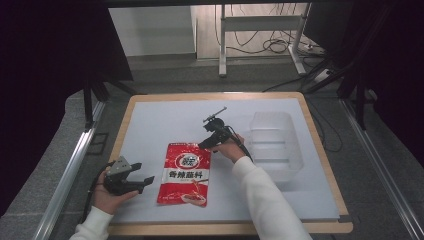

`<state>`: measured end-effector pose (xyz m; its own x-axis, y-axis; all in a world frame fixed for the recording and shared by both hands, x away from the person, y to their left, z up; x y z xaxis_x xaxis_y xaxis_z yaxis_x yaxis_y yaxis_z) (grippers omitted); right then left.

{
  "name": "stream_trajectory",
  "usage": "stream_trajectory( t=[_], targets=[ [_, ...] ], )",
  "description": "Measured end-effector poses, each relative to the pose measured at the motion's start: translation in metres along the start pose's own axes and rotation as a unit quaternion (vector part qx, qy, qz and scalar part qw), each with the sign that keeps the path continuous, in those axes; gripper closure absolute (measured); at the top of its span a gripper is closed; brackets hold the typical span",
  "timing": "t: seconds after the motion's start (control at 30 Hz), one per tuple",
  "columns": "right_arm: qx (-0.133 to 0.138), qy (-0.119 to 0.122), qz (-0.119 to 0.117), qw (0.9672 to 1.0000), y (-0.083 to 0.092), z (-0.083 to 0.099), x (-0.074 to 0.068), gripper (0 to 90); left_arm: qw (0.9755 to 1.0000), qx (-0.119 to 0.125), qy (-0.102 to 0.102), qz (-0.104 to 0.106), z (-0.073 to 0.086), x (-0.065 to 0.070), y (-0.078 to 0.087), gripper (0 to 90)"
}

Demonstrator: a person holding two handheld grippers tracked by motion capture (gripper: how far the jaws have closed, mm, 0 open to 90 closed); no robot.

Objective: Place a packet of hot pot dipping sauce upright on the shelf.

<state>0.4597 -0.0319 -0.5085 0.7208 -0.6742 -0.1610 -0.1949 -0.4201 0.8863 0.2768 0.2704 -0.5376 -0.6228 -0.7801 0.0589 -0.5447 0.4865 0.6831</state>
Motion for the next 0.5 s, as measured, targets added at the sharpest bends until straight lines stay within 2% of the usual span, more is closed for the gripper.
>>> stream_trajectory(
  t=[0.27,0.5],
  targets=[
    [-0.007,-0.012,-0.016,0.9998,-0.006,0.000,0.010,49.8,1.0000,0.000,-0.001,0.000,0.000,0.000,0.000,25.3],
    [-0.019,-0.008,-0.029,0.9994,-0.008,0.001,0.011,59.1,1.0000,0.000,-0.001,-0.001,0.000,0.000,0.000,25.3]
  ],
)
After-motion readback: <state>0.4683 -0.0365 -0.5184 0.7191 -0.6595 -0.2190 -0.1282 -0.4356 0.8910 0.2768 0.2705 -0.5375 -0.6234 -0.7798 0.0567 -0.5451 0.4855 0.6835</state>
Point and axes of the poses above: each handheld gripper's, and its own axes: y roughly backward along the jaws, z roughly out of its underside, x roughly to its right, the point moved 1 cm from there along -y, roughly forward along the jaws, and after that the axes turned 6 degrees about -x, right-handed, at the moved point
